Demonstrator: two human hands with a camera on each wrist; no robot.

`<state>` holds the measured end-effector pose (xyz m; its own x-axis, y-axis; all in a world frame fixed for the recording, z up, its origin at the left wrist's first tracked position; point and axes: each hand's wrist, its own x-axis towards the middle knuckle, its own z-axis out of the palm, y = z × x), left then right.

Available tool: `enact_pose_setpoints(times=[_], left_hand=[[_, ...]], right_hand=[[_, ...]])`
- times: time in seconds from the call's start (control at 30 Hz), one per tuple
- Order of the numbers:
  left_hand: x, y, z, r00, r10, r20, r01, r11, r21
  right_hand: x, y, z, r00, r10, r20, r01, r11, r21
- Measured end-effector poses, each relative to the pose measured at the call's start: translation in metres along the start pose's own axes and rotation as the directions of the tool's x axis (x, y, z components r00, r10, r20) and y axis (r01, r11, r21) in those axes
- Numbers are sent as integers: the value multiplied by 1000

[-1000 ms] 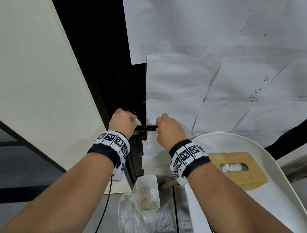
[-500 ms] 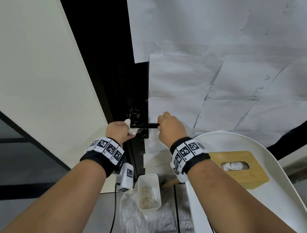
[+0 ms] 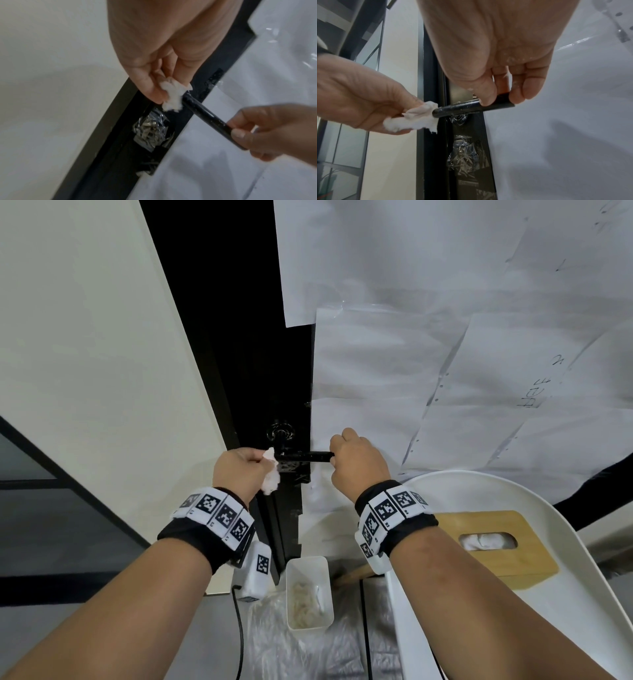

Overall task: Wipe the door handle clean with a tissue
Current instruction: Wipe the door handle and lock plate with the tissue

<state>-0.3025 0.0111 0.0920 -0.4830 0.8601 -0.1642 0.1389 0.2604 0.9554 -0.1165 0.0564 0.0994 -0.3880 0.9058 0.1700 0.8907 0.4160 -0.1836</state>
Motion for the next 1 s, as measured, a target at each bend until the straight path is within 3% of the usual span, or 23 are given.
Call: enact_pose_setpoints(times=[0.1,0.17,0.57,0.7,0.8,0.93,1.0], left_hand=[[1,4,0,943,324,-74,-279,892,356],[-4,10,7,913,405,-54,-350,842,410],[-4,9,7,879,456,140,-462,745,481],[-6,2,-4,892,335,304,-449,732,512],[-8,-1,-9,897,363,251,-441,764,471],[-8,16,-6,848,527,46,-496,762,417],[-6,21,-2,843,538,-17,-479,763,434]], right_hand=[[0,-1,-1,1000,3,3,-3,1000,-2],[1,-1,-1,1000,3,4,-3,1000,-6],[-1,-2,-1,1000,4,-1,-4,1000,-17],[-1,0,1,1000,3,-6,-3,1000,-2],[-1,1,2,1000,5,-8,-5,1000,7],[0,1,2,1000,6,-6,-6,1000,2],[0,1,2,1000,1,-9,-1,1000,1]])
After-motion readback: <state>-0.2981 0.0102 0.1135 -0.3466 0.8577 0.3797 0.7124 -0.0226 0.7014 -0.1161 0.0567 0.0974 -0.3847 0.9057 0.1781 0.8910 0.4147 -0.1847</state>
